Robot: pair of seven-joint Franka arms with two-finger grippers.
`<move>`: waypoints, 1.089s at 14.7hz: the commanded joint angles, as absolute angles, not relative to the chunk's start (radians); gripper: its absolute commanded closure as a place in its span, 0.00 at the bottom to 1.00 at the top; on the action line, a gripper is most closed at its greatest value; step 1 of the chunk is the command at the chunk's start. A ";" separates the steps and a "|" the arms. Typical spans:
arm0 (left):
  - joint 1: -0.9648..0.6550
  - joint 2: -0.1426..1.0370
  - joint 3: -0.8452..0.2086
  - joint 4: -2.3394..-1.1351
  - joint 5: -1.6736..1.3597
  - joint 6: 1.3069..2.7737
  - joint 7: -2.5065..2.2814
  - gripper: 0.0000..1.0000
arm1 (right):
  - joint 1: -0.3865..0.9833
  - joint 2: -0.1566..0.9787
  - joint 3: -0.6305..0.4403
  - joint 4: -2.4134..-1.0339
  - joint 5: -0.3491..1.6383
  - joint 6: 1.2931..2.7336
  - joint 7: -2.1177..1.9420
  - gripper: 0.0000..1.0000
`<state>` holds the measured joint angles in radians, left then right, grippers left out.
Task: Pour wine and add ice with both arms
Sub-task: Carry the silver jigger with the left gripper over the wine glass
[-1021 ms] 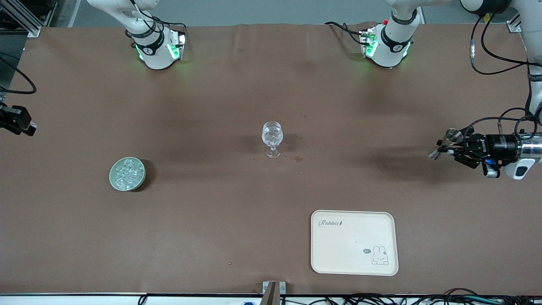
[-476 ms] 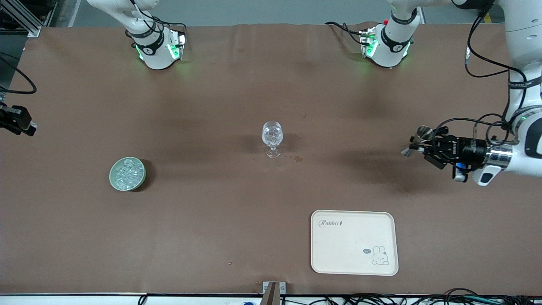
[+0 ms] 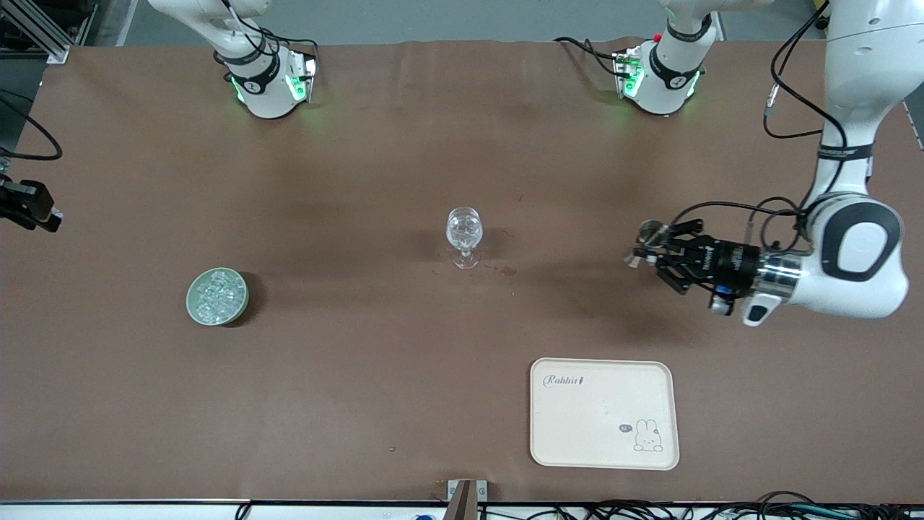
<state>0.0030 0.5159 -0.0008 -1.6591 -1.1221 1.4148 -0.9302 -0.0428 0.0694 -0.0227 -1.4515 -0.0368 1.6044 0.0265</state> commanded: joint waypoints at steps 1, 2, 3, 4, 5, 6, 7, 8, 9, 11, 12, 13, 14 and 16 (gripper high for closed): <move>0.005 0.494 -0.084 -1.683 -1.098 1.511 -0.979 0.99 | -0.052 0.061 -0.017 -1.460 -0.021 1.611 0.034 0.99; 0.002 0.497 -0.121 -1.683 -1.097 1.552 -0.997 0.99 | -0.052 0.061 -0.017 -1.462 -0.021 1.611 0.034 0.99; 0.000 0.500 -0.161 -1.687 -1.082 1.595 -1.012 0.99 | -0.052 0.060 -0.017 -1.462 -0.021 1.611 0.034 0.99; -0.003 0.505 -0.199 -1.693 -1.077 1.656 -1.032 0.99 | -0.052 0.060 -0.017 -1.462 -0.021 1.611 0.034 0.99; -0.014 0.514 -0.222 -1.697 -1.077 1.704 -1.051 0.99 | -0.052 0.061 -0.017 -1.462 -0.021 1.611 0.034 0.99; -0.020 0.525 -0.242 -1.697 -1.077 1.745 -1.064 0.99 | -0.052 0.061 -0.017 -1.462 -0.021 1.612 0.034 0.99; -0.028 0.529 -0.261 -1.697 -1.075 1.782 -1.075 1.00 | -0.052 0.061 -0.017 -1.462 -0.021 1.611 0.034 0.99; -0.038 0.532 -0.265 -1.698 -1.071 1.810 -1.083 0.99 | -0.052 0.061 -0.017 -1.462 -0.021 1.611 0.034 0.99; -0.050 0.537 -0.271 -1.695 -1.051 1.842 -1.095 1.00 | -0.052 0.060 -0.017 -1.462 -0.021 1.609 0.034 0.99; -0.055 0.552 -0.319 -1.697 -1.022 1.903 -1.109 1.00 | -0.052 0.061 -0.017 -1.462 -0.021 1.612 0.034 0.99; -0.057 0.557 -0.336 -1.698 -1.003 1.929 -1.118 1.00 | -0.052 0.061 -0.017 -1.462 -0.021 1.612 0.034 0.99; -0.058 0.561 -0.357 -1.698 -0.977 1.960 -1.143 1.00 | -0.052 0.061 -0.017 -1.462 -0.021 1.611 0.034 0.99; -0.063 0.561 -0.379 -1.701 -0.938 1.983 -1.158 1.00 | -0.052 0.061 -0.017 -1.462 -0.021 1.611 0.034 0.99; -0.067 0.561 -0.390 -1.715 -0.913 2.005 -1.163 1.00 | -0.051 0.061 -0.017 -1.462 -0.021 1.612 0.034 0.99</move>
<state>-0.0648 0.5697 -0.3753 -1.7034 -0.9425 1.9803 -1.1416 -0.0428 0.0694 -0.0227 -1.4517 -0.0367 1.6046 0.0265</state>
